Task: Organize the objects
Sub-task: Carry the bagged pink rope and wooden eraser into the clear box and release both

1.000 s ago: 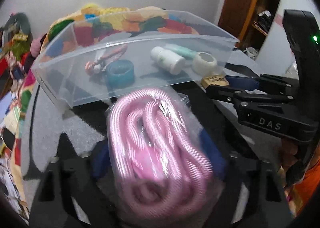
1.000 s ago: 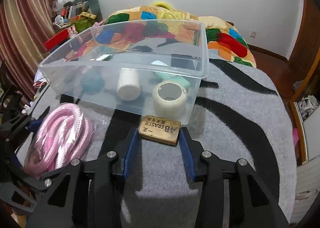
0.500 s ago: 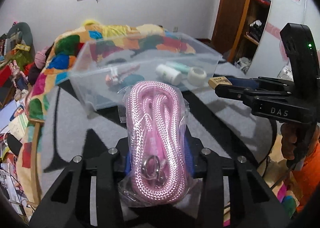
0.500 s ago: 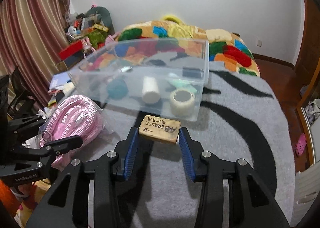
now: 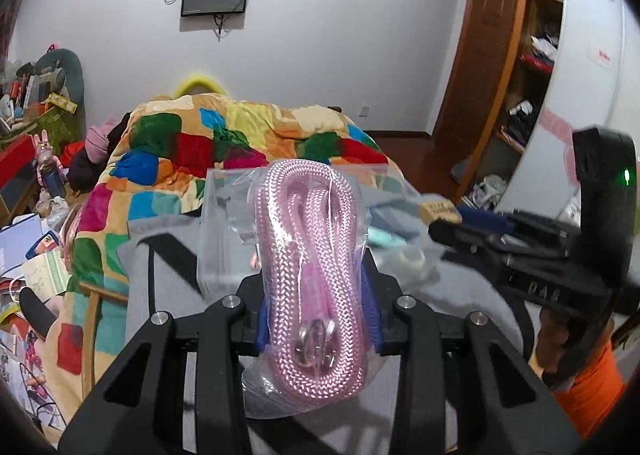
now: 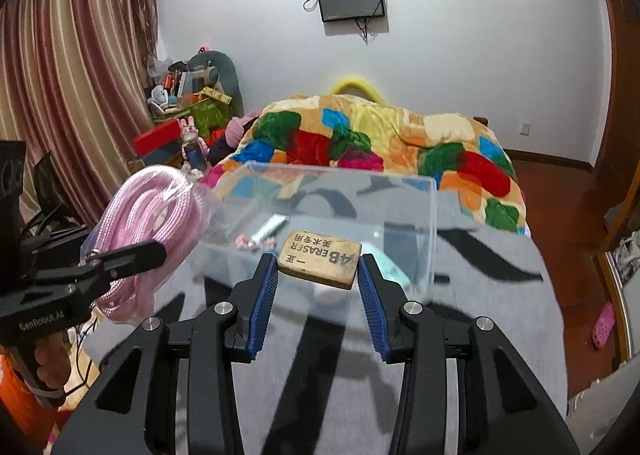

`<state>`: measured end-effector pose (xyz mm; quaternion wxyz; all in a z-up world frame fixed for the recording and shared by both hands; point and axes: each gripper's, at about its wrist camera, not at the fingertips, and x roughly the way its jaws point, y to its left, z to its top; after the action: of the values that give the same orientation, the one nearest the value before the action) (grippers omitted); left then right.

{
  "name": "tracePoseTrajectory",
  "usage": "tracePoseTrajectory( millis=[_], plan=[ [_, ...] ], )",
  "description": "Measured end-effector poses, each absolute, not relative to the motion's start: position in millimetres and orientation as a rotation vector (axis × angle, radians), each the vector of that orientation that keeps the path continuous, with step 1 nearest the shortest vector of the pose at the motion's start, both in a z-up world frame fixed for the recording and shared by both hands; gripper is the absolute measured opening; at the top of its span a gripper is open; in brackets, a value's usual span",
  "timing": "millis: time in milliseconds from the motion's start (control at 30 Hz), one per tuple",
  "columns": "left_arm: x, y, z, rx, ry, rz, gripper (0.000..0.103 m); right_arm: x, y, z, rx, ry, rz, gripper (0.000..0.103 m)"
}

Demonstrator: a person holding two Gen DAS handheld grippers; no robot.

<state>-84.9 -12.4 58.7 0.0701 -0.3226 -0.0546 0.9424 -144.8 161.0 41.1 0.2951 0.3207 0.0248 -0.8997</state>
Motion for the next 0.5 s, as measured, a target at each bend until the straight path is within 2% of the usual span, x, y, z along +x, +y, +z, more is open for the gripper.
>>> tracePoseTrajectory(
  millis=[267, 500],
  plan=[
    [-147, -31, 45, -1.108, -0.239, 2.817, 0.037, -188, 135, 28, 0.946, 0.057, -2.349, 0.038],
    [-169, -32, 29, -1.142, -0.256, 2.795, 0.036, -208, 115, 1, 1.037, 0.051, -2.293, 0.038]
  ],
)
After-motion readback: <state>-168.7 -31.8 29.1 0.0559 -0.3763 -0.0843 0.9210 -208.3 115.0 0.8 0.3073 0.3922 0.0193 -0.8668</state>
